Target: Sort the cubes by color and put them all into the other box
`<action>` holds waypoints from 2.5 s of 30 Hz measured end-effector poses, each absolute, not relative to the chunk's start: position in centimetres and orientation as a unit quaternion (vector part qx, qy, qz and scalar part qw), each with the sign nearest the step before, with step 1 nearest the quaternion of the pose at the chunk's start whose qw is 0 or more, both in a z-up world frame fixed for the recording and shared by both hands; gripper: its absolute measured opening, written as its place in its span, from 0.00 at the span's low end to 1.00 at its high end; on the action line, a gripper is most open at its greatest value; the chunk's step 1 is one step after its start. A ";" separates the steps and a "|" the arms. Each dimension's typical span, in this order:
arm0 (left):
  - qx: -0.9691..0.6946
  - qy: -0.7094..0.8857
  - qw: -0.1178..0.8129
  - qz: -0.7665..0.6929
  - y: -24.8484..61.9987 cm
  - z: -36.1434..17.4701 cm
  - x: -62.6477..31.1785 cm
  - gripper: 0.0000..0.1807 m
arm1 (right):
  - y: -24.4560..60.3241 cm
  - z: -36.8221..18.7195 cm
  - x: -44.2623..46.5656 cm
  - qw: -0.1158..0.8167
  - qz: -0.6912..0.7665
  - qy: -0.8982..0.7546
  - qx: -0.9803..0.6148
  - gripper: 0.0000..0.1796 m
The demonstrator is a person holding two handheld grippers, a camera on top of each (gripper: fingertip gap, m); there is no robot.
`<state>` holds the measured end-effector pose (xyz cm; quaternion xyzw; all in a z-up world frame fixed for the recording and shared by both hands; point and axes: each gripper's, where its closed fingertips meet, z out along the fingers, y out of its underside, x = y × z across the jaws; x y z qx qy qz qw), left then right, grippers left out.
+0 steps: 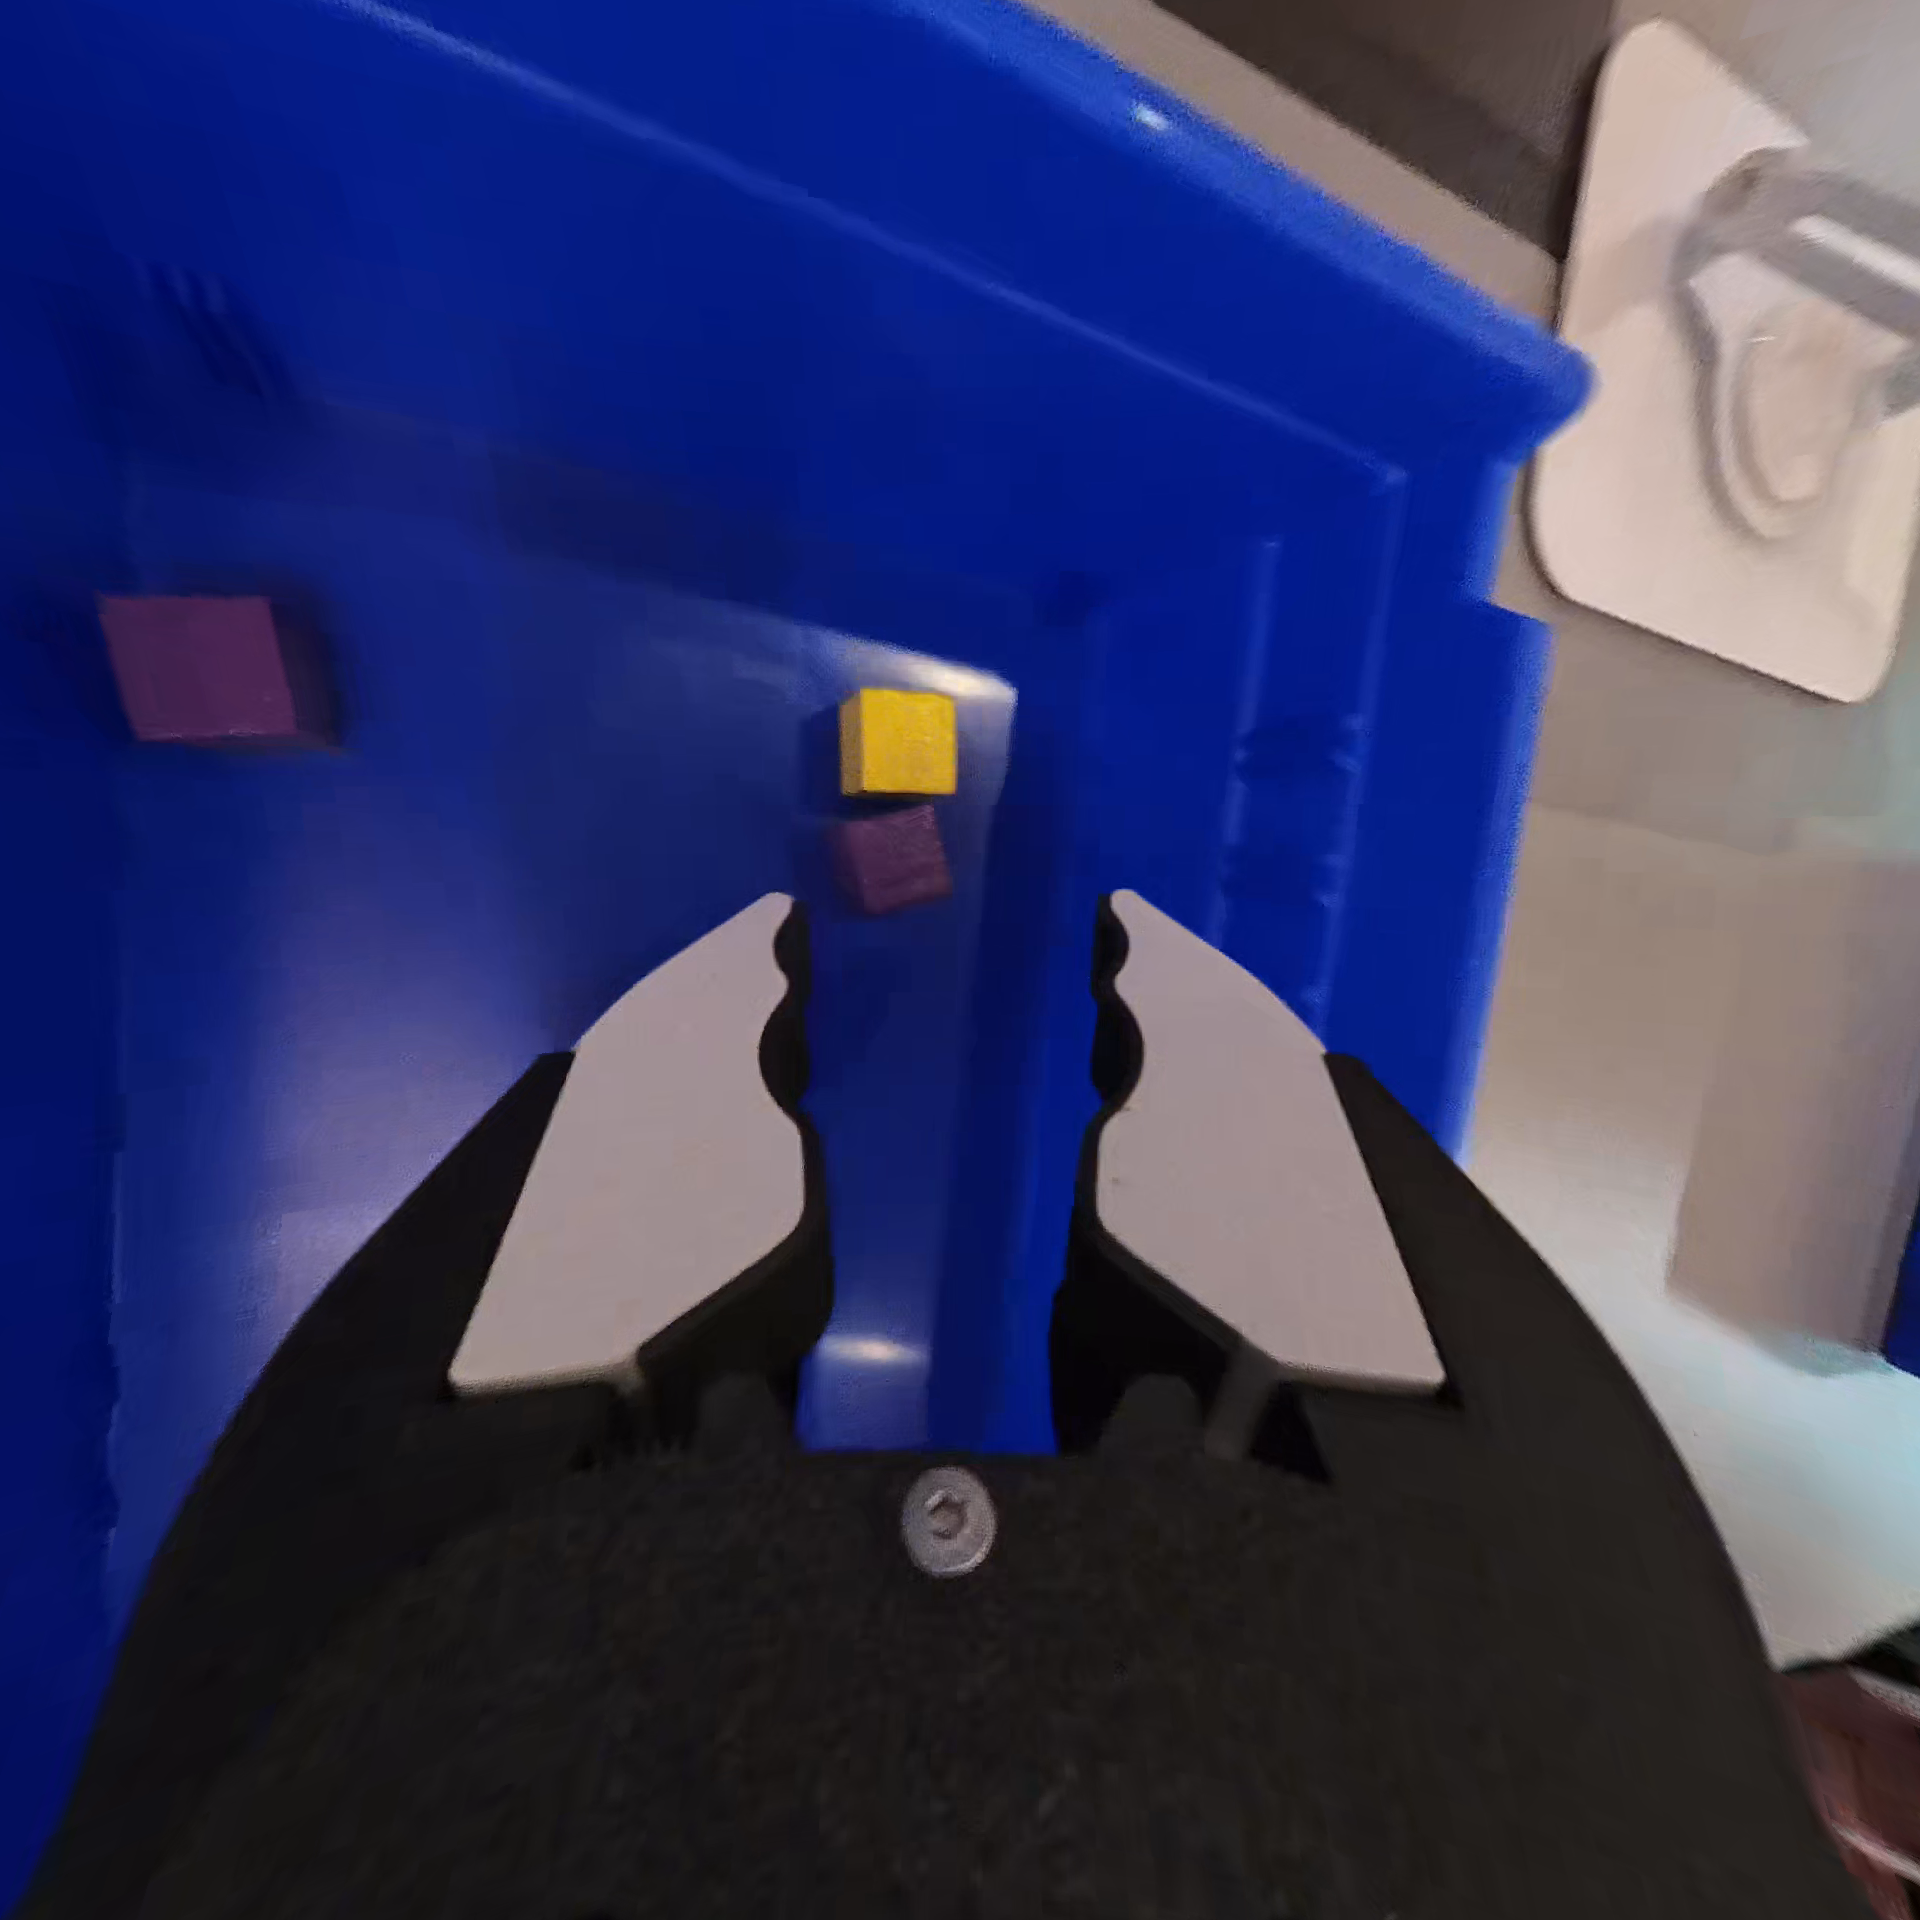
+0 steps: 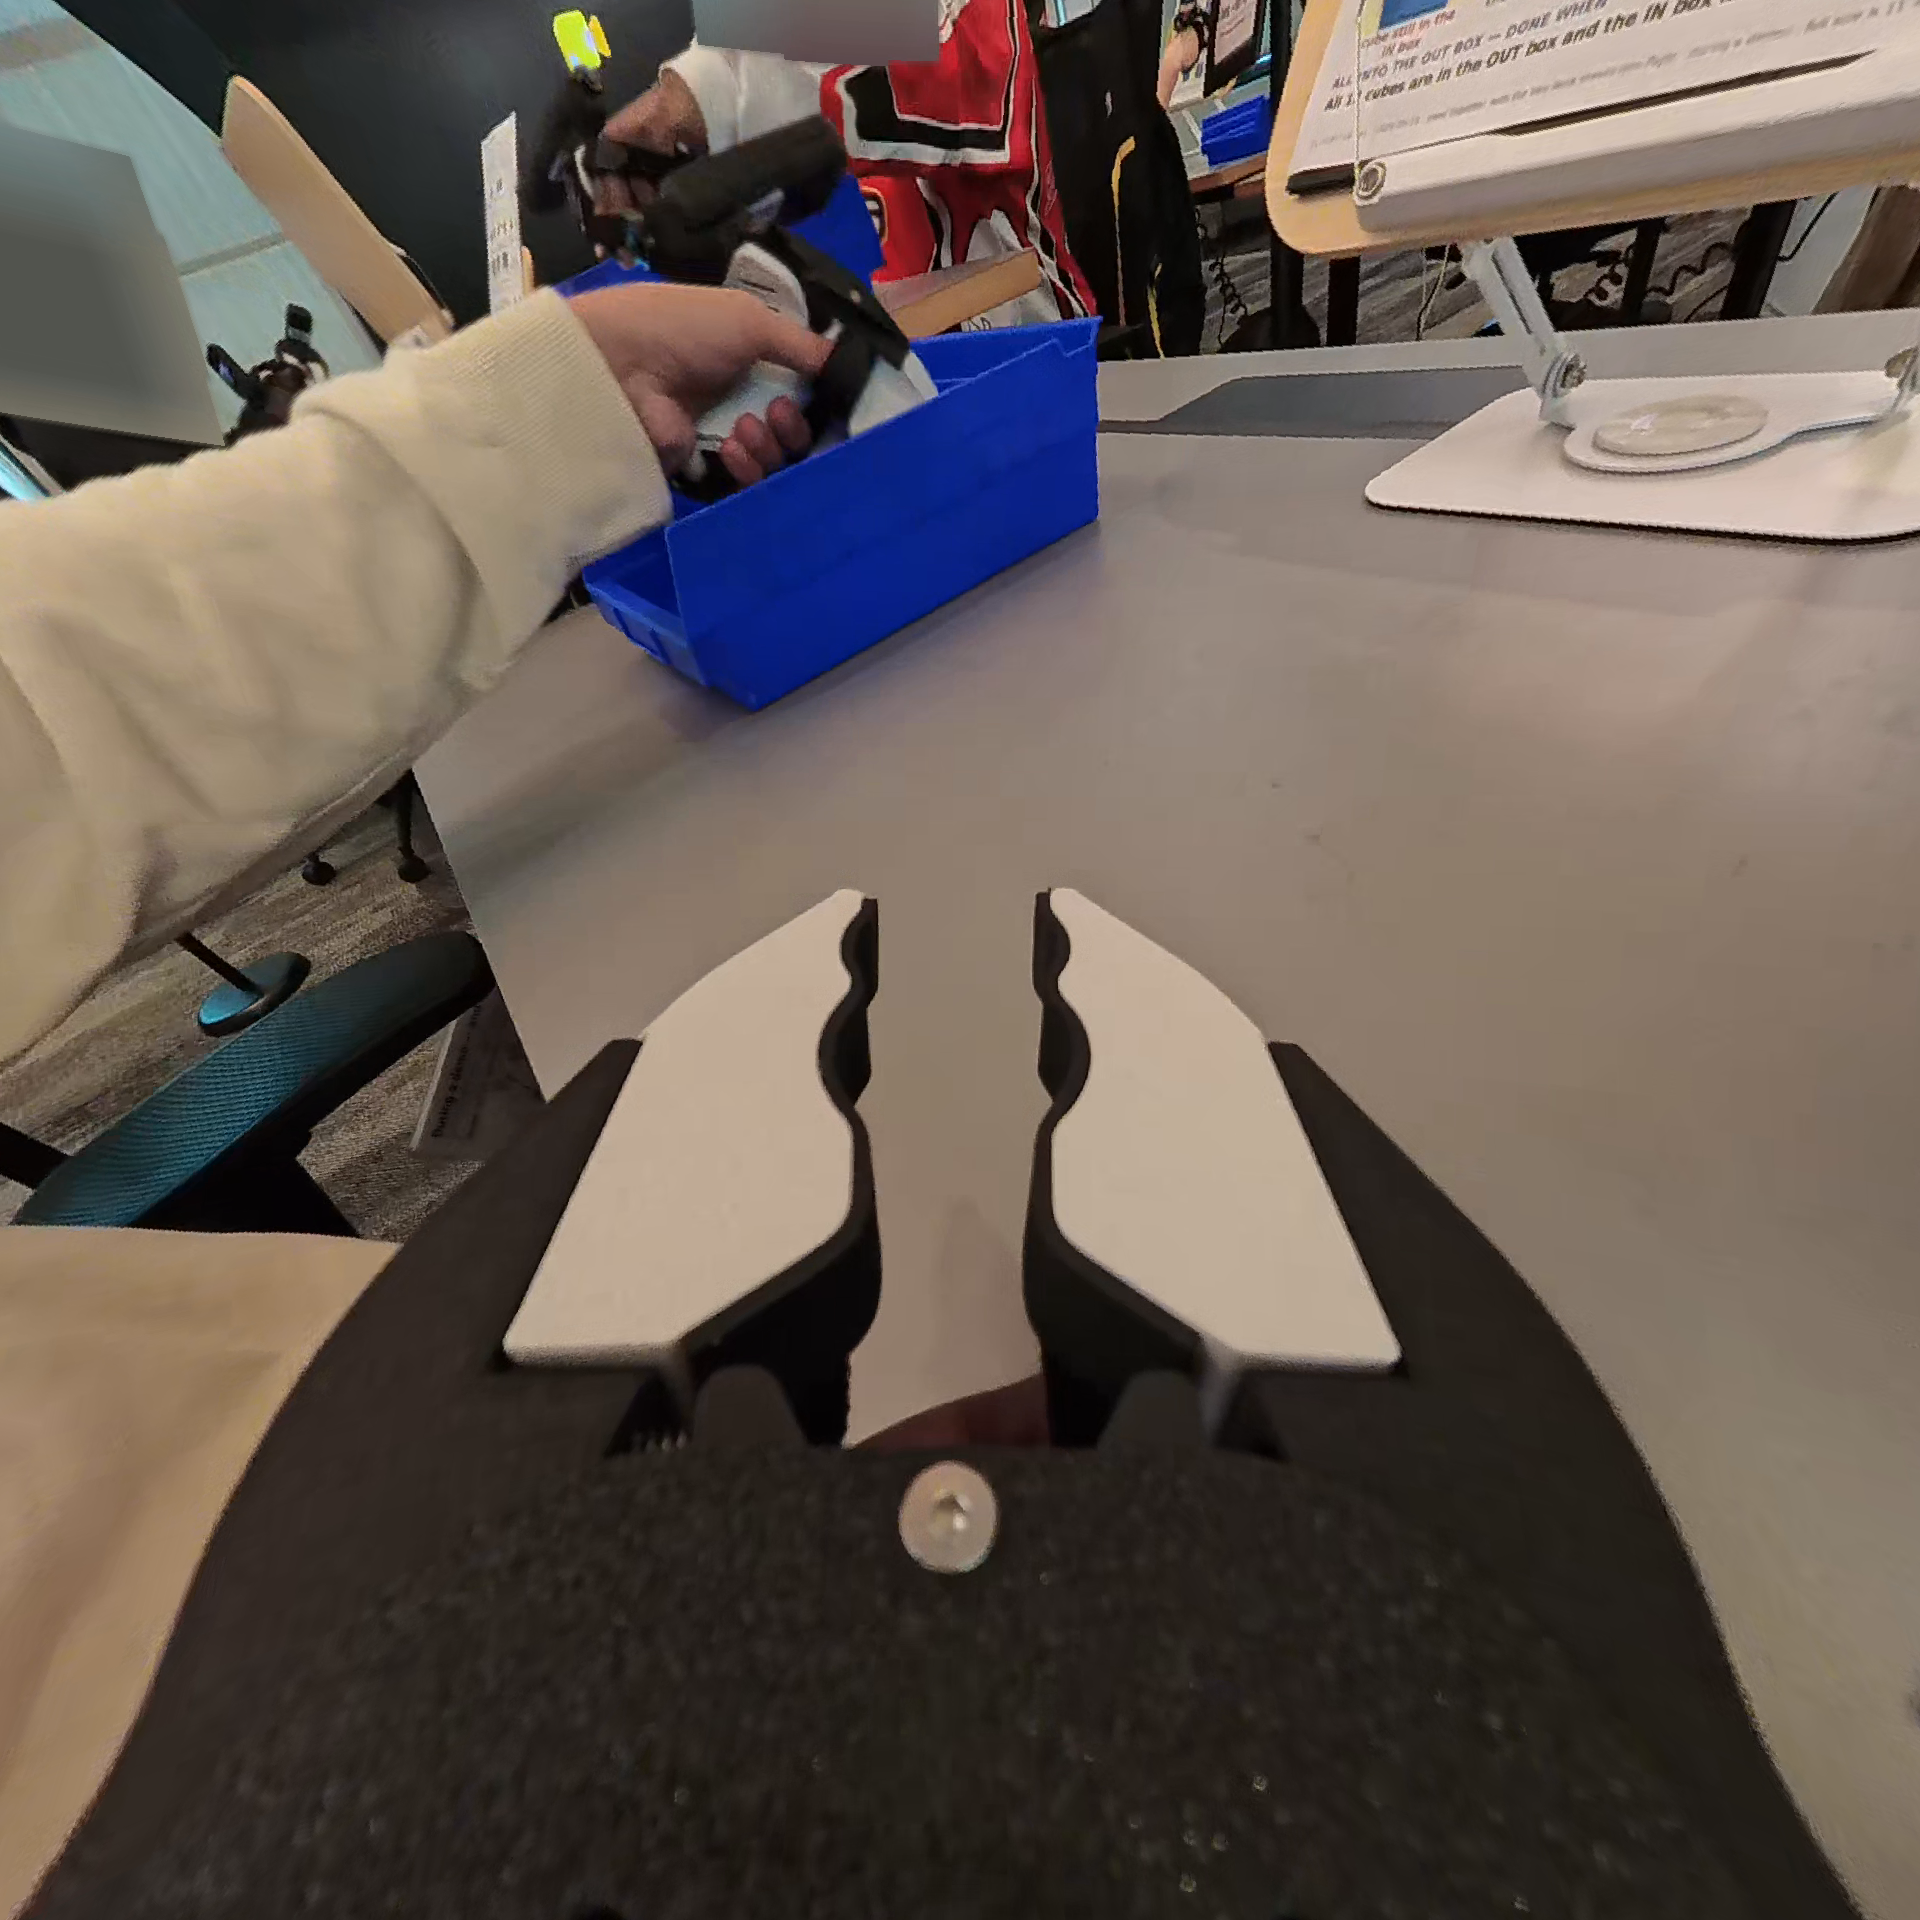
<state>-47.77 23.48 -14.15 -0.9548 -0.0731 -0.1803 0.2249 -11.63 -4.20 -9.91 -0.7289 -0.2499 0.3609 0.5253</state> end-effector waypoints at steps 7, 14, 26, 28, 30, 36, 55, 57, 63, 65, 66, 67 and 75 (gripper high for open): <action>-0.981 -0.063 0.167 -0.081 24.4 -17.9 -48.5 0.30 | -4.6 -10.1 -11.9 0.515 0.368 -0.258 -0.730 0.16; -0.981 -0.041 0.173 -0.079 24.2 -17.5 -49.5 0.12 | -5.0 -9.8 -12.0 0.530 0.338 -0.285 -0.724 0.16; -0.725 0.243 0.506 -0.400 11.1 0.2 -36.6 0.12 | -2.9 -8.9 -9.4 0.538 0.371 -0.222 -0.723 0.15; -0.672 0.287 0.526 -0.436 7.4 0.6 -33.9 0.12 | -2.7 -8.5 -9.5 0.536 0.397 -0.206 -0.716 0.15; -0.638 0.324 0.517 -0.470 4.3 -0.4 -31.2 0.12 | -2.7 -7.9 -9.8 0.531 0.445 -0.189 -0.696 0.15; -0.643 0.386 0.470 -0.466 1.3 -4.9 -26.3 0.12 | -1.9 -8.8 -9.9 0.490 0.521 -0.135 -0.685 0.15; -0.523 0.458 0.381 -0.610 -1.8 -3.5 -14.9 0.12 | -2.1 -5.2 -16.8 0.504 0.545 -0.286 -0.606 0.17; -0.526 0.458 0.374 -0.611 -1.9 -3.9 -14.6 0.12 | -2.0 -5.5 -16.6 0.503 0.547 -0.281 -0.607 0.15; -0.519 0.464 0.354 -0.624 -3.0 -4.1 -14.6 0.12 | -2.7 -6.0 -16.8 0.500 0.548 -0.297 -0.601 0.12; -0.534 0.467 0.351 -0.611 -3.5 -4.2 -14.9 0.27 | -2.9 -5.9 -16.9 0.497 0.550 -0.300 -0.600 0.12; -0.544 0.466 0.358 -0.599 -3.6 -4.2 -15.3 0.37 | -2.9 -5.9 -16.8 0.500 0.550 -0.298 -0.600 0.12; -0.557 0.463 0.371 -0.581 -3.7 -4.2 -15.9 0.43 | -3.0 -5.8 -16.6 0.502 0.548 -0.298 -0.600 0.12; -0.720 0.326 0.558 -0.252 0.9 -7.1 -26.3 0.42 | -2.5 -5.8 -13.2 0.547 0.492 -0.256 -0.627 0.12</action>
